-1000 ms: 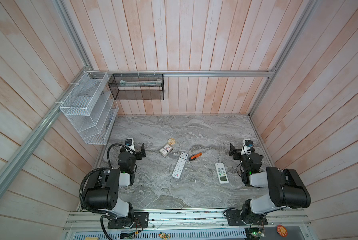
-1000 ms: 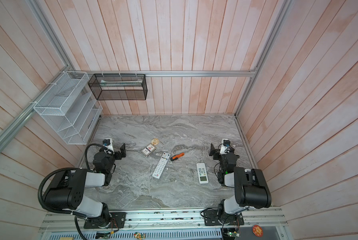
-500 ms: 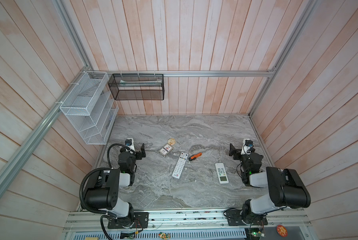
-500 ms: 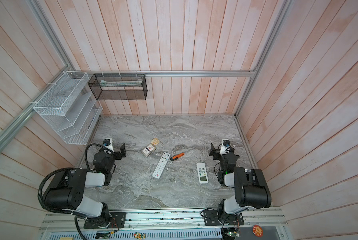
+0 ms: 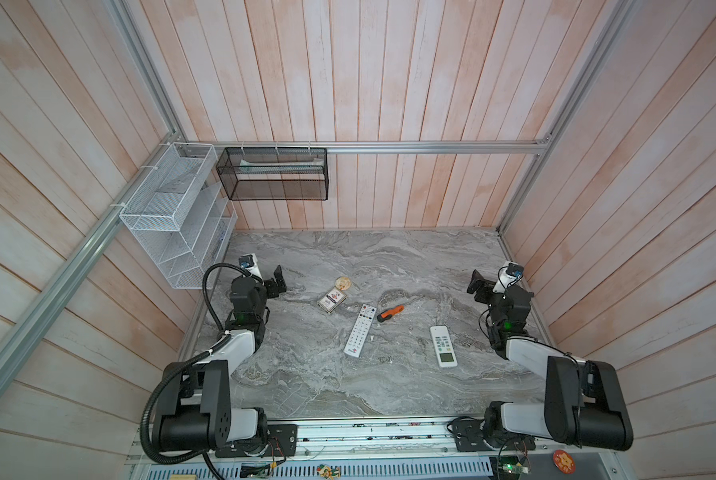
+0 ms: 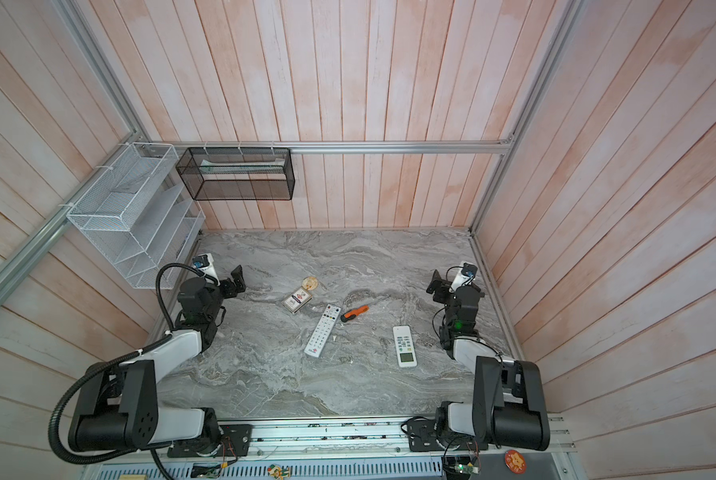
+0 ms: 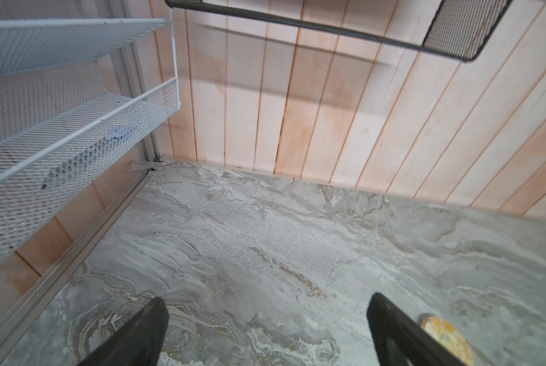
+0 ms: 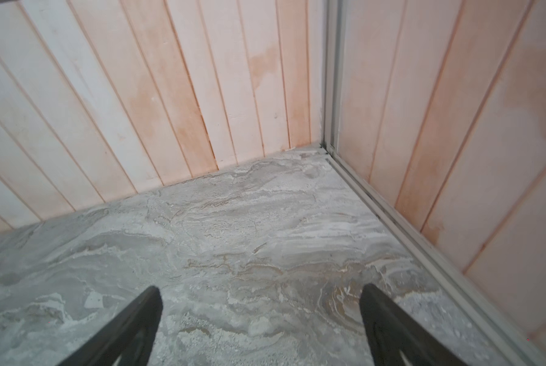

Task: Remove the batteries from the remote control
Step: 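Grasp the white air-conditioner remote with the right gripper while the left arm advances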

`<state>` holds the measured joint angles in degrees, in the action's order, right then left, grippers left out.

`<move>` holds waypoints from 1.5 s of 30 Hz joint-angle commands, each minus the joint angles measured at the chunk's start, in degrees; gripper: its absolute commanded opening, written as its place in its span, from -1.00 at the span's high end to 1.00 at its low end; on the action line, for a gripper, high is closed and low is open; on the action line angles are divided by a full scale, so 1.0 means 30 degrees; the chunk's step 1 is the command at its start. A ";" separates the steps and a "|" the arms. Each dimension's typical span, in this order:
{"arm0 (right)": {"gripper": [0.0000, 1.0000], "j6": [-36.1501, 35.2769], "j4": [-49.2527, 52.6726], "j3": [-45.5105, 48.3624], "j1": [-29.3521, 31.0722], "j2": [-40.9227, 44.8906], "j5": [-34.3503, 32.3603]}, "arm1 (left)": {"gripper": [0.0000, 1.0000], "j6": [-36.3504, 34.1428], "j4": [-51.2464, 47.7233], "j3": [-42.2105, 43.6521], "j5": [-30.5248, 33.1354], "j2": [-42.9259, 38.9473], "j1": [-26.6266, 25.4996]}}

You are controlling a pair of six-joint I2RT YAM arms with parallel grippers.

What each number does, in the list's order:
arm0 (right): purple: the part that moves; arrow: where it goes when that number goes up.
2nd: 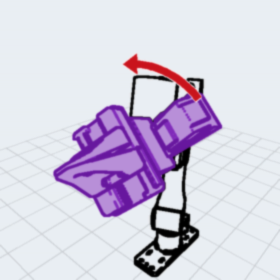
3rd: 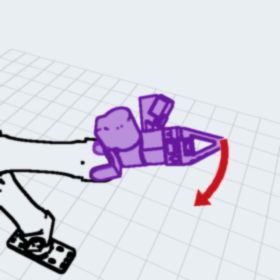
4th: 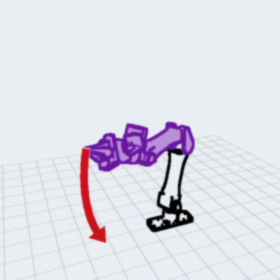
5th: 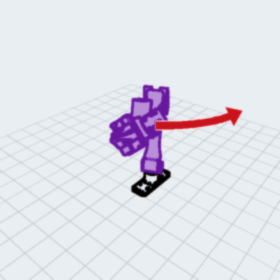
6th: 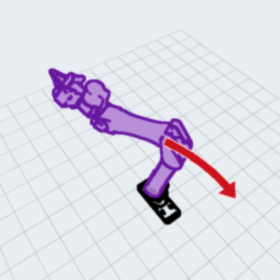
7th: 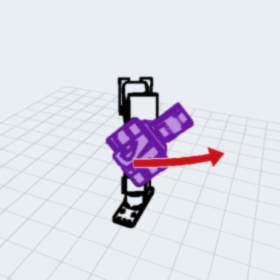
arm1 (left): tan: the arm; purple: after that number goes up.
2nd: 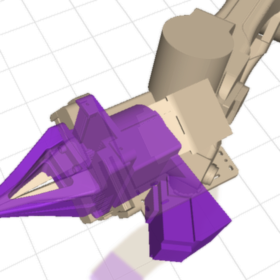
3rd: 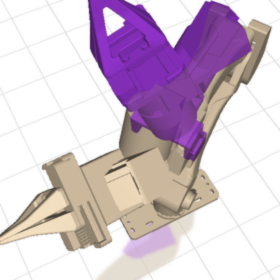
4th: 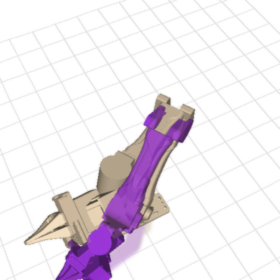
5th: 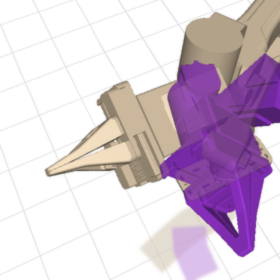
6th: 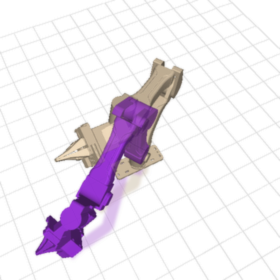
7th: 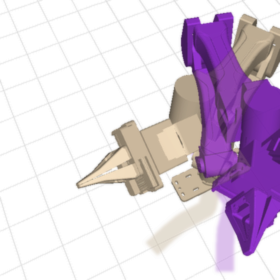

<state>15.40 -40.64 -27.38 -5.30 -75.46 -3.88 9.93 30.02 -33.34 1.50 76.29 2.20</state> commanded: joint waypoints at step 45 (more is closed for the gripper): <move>-0.72 0.0915 2.7879 -0.9507 0.7511 -0.7501 0.3488 | -1.00 1.0798 -1.4287 -0.0751 -0.8606 -0.5832 -0.4093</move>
<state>17.78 42.98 -56.21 16.16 -95.79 7.97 43.72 -11.29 -33.76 -23.73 58.57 -9.89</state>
